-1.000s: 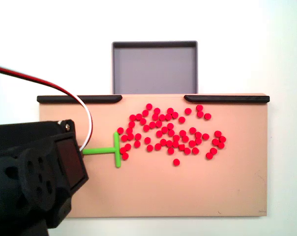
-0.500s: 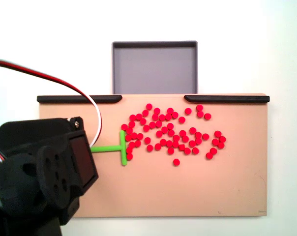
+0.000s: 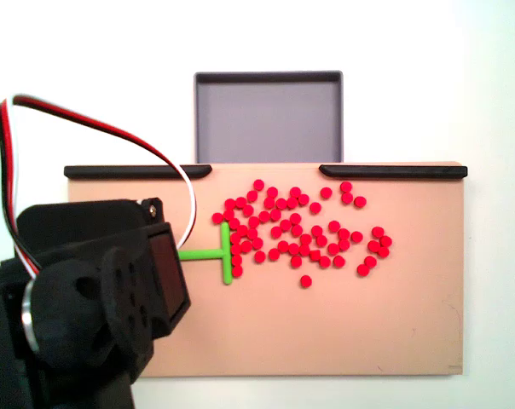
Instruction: Gather the left side granules
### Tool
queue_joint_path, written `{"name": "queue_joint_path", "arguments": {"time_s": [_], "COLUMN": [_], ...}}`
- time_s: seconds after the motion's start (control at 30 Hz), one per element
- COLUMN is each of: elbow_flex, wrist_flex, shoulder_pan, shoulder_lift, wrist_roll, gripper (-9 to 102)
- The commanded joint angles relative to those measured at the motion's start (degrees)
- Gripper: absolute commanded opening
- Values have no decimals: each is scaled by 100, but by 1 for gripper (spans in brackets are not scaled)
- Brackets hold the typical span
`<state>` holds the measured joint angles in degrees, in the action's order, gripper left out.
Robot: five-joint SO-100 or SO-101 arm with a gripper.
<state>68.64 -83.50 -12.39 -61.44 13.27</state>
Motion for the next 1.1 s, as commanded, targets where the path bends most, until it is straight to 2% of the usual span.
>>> {"name": "queue_joint_path", "arguments": {"time_s": [0.0, 1.07], "elbow_flex": [-9, -9], "wrist_flex": [18, -26], "shoulder_pan": [97, 211], "shoulder_lift": [-26, -62], "wrist_roll": [-88, -299], "gripper": [0, 0]}}
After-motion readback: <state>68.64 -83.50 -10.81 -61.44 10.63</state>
